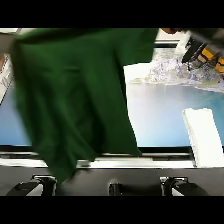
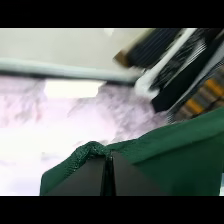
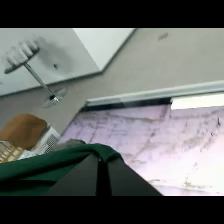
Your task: Fold the clothes and pants, and hang the long-sleeved shirts on hangers.
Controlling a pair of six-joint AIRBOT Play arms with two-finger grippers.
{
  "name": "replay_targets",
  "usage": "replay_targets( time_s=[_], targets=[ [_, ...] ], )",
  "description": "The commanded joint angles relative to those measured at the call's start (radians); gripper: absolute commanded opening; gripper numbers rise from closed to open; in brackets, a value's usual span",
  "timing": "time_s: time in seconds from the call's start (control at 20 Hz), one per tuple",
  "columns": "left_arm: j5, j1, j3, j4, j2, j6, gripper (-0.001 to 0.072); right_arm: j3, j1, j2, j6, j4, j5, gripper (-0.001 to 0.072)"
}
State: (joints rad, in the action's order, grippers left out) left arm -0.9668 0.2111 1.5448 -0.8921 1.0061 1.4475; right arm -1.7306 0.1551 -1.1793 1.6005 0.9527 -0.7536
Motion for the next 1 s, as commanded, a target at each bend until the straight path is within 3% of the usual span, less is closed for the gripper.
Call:
replay_targets(
  time_s=[0.0,0.35,0.65,0.7,0.75,0.8,0.9,0.95],
  targets=[
    [-0.001,-0.002,-0.006,-0.047,0.283,-0.011,0.0018,-0.001,0.011,-0.274,-0.002,-0.008,0.064,0.0027],
    [-0.002,-0.039,-0.006,-0.024,0.73,-0.007,0.0018,-0.001,0.101,-0.657,0.047,-0.011,0.094,0.0028],
    [-0.006,-0.068,-0.006,-0.024,0.805,0.004,0.0019,-0.001,0.11,-0.713,0.122,-0.041,0.039,0.004],
    [-0.017,-0.067,-0.004,-0.024,0.802,0.005,0.0023,-0.001,0.104,-0.709,0.138,-0.06,0.008,0.0114],
    [-0.033,-0.062,0.0,-0.024,0.796,0.005,0.0071,-0.002,0.088,-0.699,0.151,-0.077,-0.044,0.0236],
    [-0.054,-0.053,0.002,-0.025,0.783,0.01,0.0205,-0.002,0.066,-0.684,0.148,-0.094,-0.109,0.0344],
    [-0.111,-0.014,0.004,-0.026,0.74,0.011,0.0516,-0.002,-0.011,-0.631,0.05,-0.104,-0.282,0.0378],
    [-0.157,0.016,0.004,-0.026,0.71,0.006,0.0534,-0.002,-0.066,-0.597,-0.011,-0.101,-0.38,0.0387]
  ],
)
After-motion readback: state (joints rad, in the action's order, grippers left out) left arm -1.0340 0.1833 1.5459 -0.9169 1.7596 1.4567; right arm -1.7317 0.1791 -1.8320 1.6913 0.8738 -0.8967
